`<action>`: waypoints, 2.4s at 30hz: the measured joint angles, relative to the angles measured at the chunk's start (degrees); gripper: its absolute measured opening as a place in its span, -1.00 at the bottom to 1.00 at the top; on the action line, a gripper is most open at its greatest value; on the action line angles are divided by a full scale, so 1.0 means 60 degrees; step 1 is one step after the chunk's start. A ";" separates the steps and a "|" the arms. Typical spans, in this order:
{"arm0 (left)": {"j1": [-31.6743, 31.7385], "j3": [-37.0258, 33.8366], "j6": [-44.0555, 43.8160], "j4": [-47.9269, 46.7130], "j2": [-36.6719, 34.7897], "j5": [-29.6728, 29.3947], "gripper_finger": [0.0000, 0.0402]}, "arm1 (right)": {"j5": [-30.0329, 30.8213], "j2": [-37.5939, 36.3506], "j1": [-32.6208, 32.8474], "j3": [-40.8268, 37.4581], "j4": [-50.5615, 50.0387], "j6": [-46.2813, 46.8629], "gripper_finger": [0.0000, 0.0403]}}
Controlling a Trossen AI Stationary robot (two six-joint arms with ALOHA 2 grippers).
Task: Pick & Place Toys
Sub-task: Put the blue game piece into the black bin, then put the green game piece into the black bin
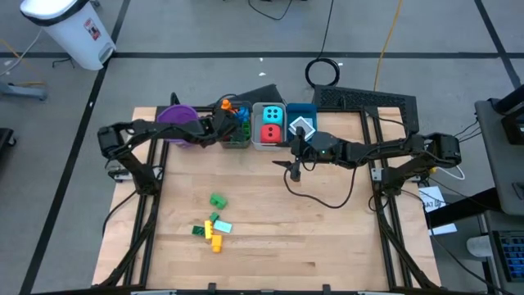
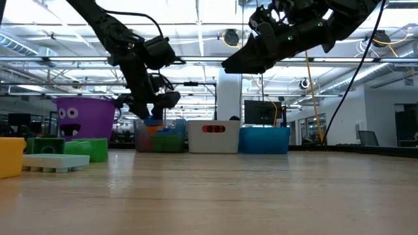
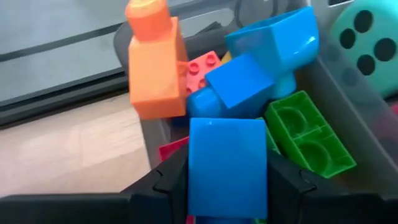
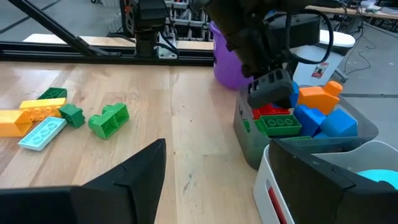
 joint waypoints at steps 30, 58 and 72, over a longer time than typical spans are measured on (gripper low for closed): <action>-0.3006 0.0517 0.1446 -0.2477 -0.2133 0.2428 0.67 | 0.0000 0.0000 0.0002 0.0000 -0.0190 -0.0002 0.27; -0.7503 -0.2044 0.2849 -0.3503 -0.1639 0.1864 0.67 | 0.0001 0.0000 0.0002 0.0000 0.0013 0.0030 0.27; -0.6824 -0.2474 0.3433 -0.0847 -0.1553 0.1864 0.67 | 0.0000 0.0002 0.0003 0.0000 0.0021 0.0034 0.27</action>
